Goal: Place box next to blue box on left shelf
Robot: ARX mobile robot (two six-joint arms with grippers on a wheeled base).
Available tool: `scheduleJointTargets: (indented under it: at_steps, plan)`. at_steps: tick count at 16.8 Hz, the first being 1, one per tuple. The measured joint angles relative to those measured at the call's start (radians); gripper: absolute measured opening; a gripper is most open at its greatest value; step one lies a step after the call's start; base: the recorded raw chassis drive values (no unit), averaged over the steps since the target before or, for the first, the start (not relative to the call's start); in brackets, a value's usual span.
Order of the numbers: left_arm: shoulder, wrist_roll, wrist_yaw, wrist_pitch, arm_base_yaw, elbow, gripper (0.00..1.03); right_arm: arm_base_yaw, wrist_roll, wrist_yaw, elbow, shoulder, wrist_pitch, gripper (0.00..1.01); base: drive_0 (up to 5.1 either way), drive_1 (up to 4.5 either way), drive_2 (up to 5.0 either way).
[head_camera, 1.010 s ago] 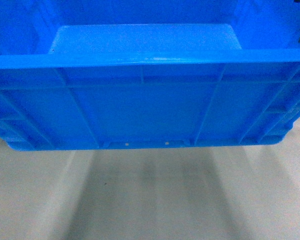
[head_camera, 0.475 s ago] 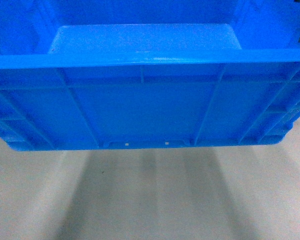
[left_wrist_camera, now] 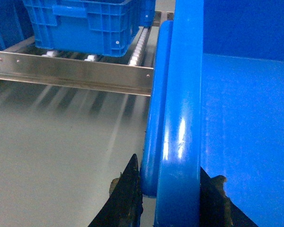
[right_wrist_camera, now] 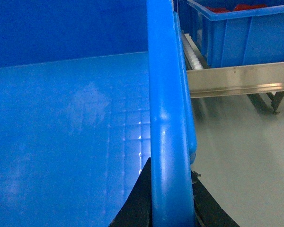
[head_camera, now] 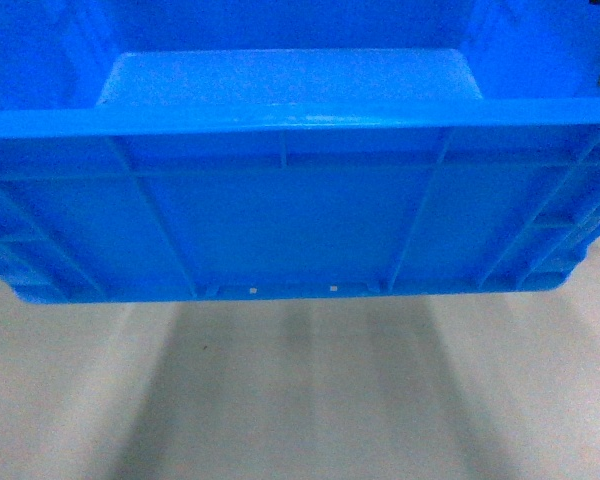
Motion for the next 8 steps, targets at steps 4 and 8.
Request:
scheduleJointTargets:
  at_steps: [4, 8]
  plan:
    - [0.000, 0.000, 0.001, 0.004, 0.000, 0.000, 0.18, 0.000, 0.000, 0.000, 0.000, 0.000, 0.002, 0.07, 0.0, 0.00, 0.0]
    - [0.000, 0.000, 0.000, 0.003, 0.000, 0.000, 0.18, 0.000, 0.000, 0.000, 0.000, 0.000, 0.002, 0.07, 0.0, 4.23, -4.2]
